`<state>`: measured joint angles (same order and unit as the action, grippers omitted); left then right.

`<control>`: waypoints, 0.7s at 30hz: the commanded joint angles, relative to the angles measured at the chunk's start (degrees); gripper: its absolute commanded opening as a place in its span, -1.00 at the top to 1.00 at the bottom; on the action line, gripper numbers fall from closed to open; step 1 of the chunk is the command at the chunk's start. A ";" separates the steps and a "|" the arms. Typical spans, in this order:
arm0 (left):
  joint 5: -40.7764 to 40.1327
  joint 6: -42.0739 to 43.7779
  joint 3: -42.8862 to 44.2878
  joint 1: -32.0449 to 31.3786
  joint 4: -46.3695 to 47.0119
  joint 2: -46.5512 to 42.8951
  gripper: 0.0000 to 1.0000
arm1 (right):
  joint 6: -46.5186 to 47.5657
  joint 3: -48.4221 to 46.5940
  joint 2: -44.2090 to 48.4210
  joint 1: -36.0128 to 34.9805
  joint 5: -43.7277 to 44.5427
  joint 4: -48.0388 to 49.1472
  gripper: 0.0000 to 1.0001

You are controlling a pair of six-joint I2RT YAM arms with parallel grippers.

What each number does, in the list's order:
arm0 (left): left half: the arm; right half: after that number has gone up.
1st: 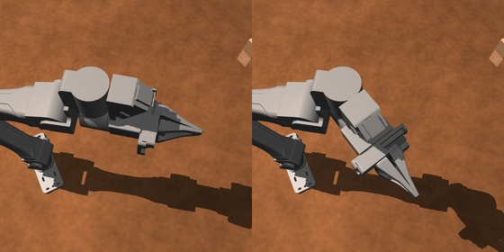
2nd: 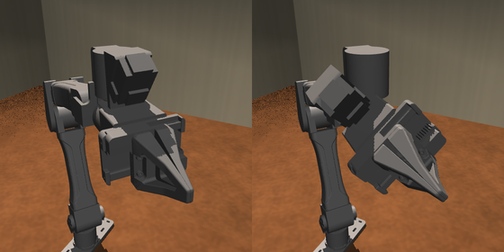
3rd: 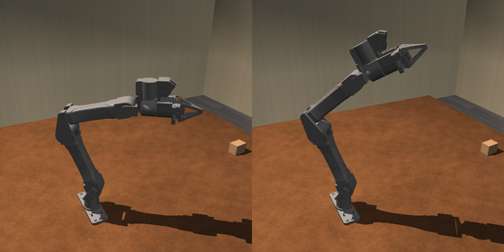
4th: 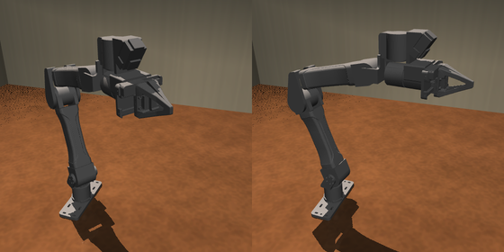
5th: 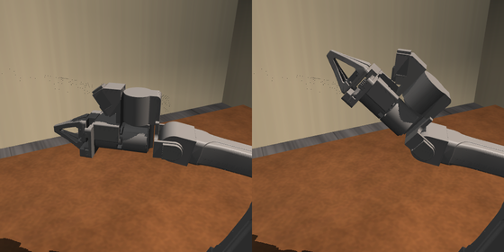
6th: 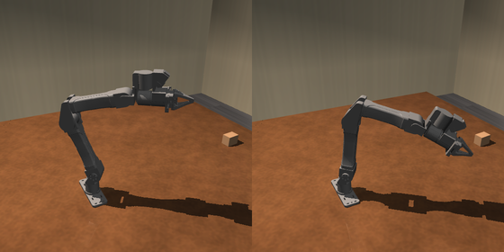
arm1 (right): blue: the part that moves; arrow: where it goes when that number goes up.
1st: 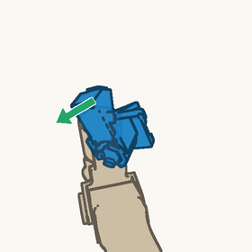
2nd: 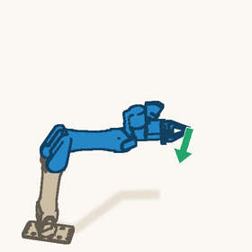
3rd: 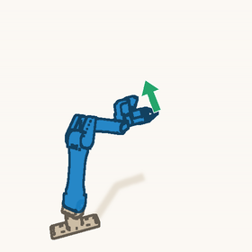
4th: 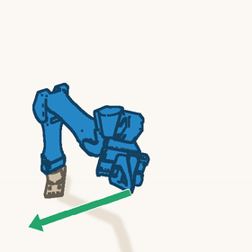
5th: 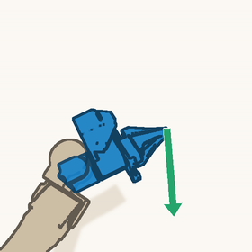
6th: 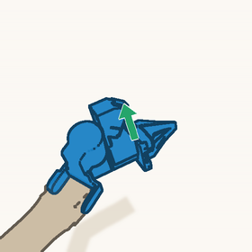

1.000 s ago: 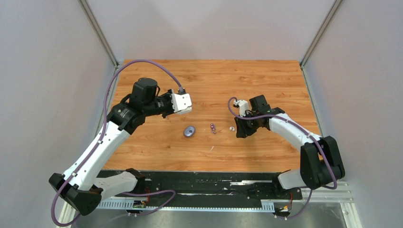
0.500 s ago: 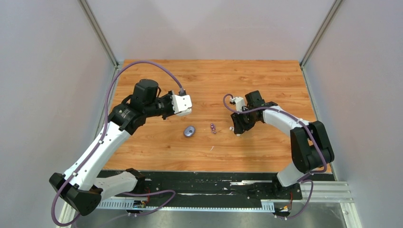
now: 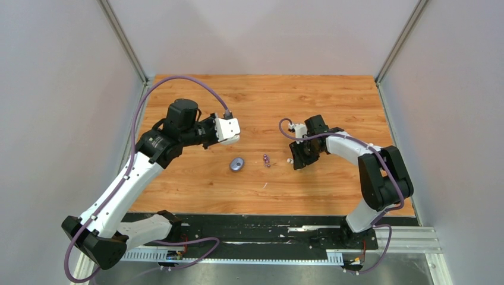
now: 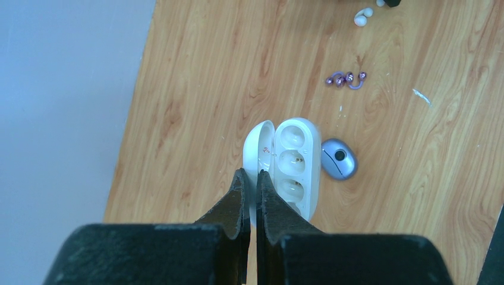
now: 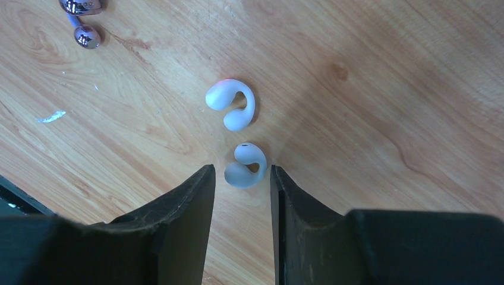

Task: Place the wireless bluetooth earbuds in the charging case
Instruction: Pick up the earbud from the center of the board.

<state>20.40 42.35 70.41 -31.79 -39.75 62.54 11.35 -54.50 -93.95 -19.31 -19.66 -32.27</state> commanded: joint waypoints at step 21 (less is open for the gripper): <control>0.21 -0.91 -1.07 -0.29 2.66 -0.26 1.00 | -1.32 0.25 -0.62 0.15 1.98 1.34 0.08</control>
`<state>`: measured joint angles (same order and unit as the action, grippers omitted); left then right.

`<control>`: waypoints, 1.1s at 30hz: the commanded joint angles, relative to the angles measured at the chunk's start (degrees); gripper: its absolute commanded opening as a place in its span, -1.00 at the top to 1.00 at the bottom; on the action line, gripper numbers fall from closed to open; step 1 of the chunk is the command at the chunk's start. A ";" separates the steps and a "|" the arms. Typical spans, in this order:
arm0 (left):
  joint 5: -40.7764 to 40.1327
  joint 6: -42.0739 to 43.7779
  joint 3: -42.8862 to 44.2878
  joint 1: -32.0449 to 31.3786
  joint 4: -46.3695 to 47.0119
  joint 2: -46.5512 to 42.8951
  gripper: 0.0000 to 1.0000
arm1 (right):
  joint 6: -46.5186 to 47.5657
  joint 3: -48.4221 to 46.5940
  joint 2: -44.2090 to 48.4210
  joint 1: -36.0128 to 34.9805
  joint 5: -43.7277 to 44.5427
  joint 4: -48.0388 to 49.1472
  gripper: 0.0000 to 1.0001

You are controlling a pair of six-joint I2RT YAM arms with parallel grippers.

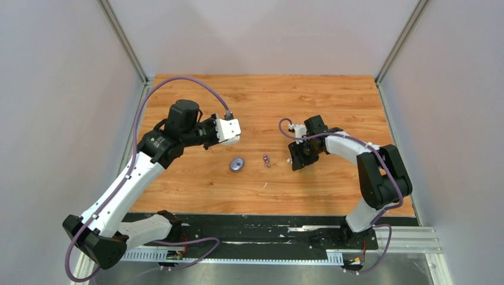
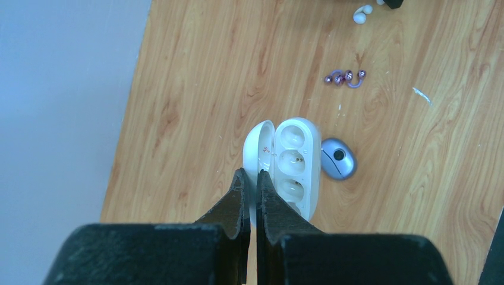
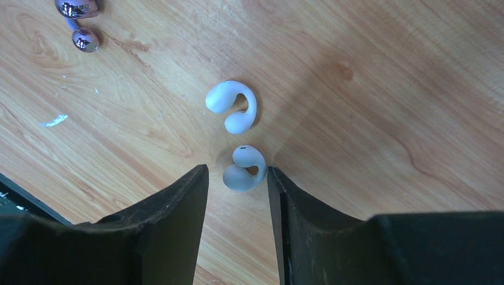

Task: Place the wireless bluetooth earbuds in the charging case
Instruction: Pick up the earbud from the center of the board.

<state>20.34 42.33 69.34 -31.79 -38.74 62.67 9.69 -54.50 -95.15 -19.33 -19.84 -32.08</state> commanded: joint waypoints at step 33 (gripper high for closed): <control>0.86 -2.25 -0.65 -0.29 2.60 0.07 1.00 | 9.67 2.82 2.79 -3.08 2.49 3.24 0.54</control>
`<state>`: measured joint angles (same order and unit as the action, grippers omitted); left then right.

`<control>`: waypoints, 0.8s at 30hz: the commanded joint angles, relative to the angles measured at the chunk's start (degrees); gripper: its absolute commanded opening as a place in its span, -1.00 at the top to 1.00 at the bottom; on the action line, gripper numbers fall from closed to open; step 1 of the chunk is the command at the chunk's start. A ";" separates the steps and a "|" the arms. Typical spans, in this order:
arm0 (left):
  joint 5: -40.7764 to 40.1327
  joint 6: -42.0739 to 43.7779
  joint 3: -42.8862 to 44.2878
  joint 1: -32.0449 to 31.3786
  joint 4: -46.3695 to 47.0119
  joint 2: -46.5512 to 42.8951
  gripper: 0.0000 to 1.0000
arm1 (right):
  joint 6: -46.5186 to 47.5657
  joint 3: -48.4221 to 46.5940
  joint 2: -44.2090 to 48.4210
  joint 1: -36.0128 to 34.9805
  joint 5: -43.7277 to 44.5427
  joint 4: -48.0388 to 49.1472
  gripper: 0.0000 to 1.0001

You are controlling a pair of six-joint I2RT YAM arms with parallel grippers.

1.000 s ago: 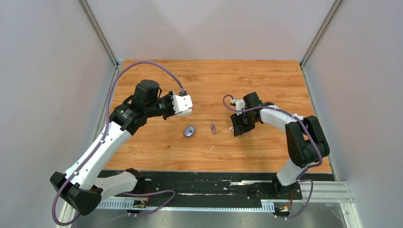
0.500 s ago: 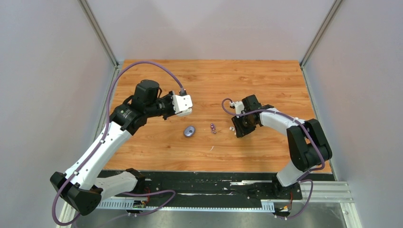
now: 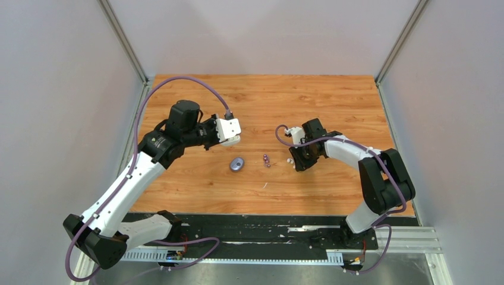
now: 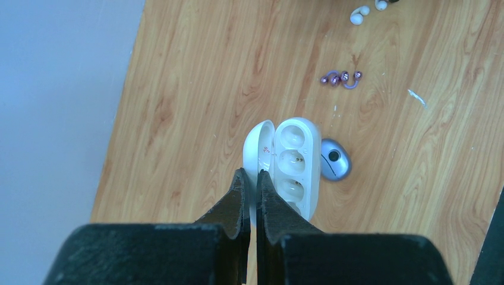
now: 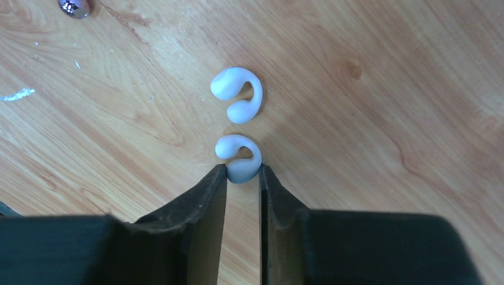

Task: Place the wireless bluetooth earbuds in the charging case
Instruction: Pick up the earbud from the center of the board.

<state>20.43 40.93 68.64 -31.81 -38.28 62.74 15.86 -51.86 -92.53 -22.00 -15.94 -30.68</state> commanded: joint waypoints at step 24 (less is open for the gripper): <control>4.97 -11.01 9.50 -2.65 1.39 11.64 1.00 | 26.76 -6.01 34.90 -6.96 -1.35 18.24 1.00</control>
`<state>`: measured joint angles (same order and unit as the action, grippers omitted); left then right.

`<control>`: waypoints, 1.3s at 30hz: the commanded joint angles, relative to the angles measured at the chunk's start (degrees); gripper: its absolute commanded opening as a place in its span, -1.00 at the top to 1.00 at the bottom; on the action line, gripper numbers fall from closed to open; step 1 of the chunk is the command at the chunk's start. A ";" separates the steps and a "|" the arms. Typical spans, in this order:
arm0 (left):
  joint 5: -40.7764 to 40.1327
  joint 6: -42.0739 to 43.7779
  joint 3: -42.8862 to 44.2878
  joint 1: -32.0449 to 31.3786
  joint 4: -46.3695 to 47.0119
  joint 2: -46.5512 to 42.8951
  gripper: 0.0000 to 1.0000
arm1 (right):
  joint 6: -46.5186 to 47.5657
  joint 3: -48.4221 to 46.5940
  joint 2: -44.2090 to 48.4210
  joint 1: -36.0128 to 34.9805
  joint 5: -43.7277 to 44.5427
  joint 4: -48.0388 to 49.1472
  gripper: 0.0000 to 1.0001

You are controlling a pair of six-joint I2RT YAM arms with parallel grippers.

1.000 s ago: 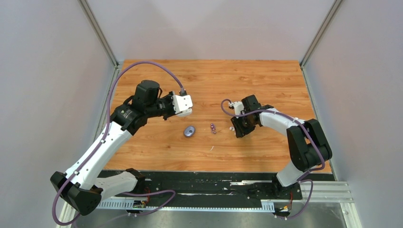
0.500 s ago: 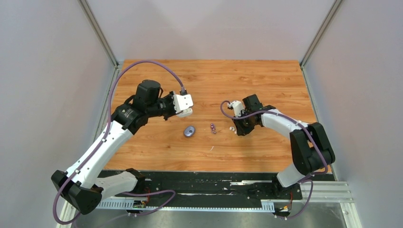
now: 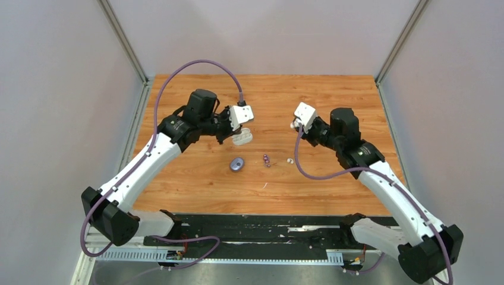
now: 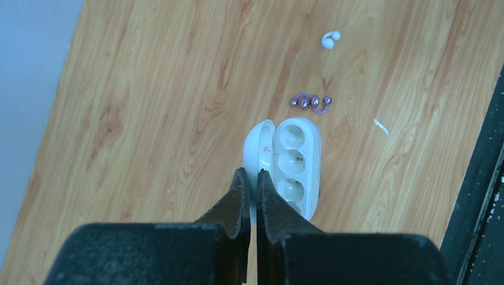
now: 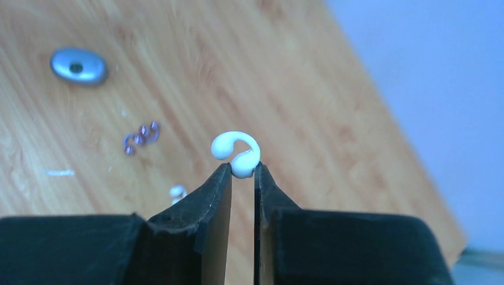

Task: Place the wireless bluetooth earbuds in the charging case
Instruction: Pick up the earbud from the center of the board.

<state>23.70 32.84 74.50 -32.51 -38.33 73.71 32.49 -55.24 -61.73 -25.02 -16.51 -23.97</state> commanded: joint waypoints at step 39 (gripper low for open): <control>-26.81 18.17 -12.72 -16.05 28.00 -13.24 1.00 | 31.92 2.85 18.14 -26.42 7.57 11.93 1.00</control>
<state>2.94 44.93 62.37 -47.72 -17.72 61.95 65.47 -54.00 -45.32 -51.20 -11.68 -9.43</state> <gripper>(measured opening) 0.017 0.151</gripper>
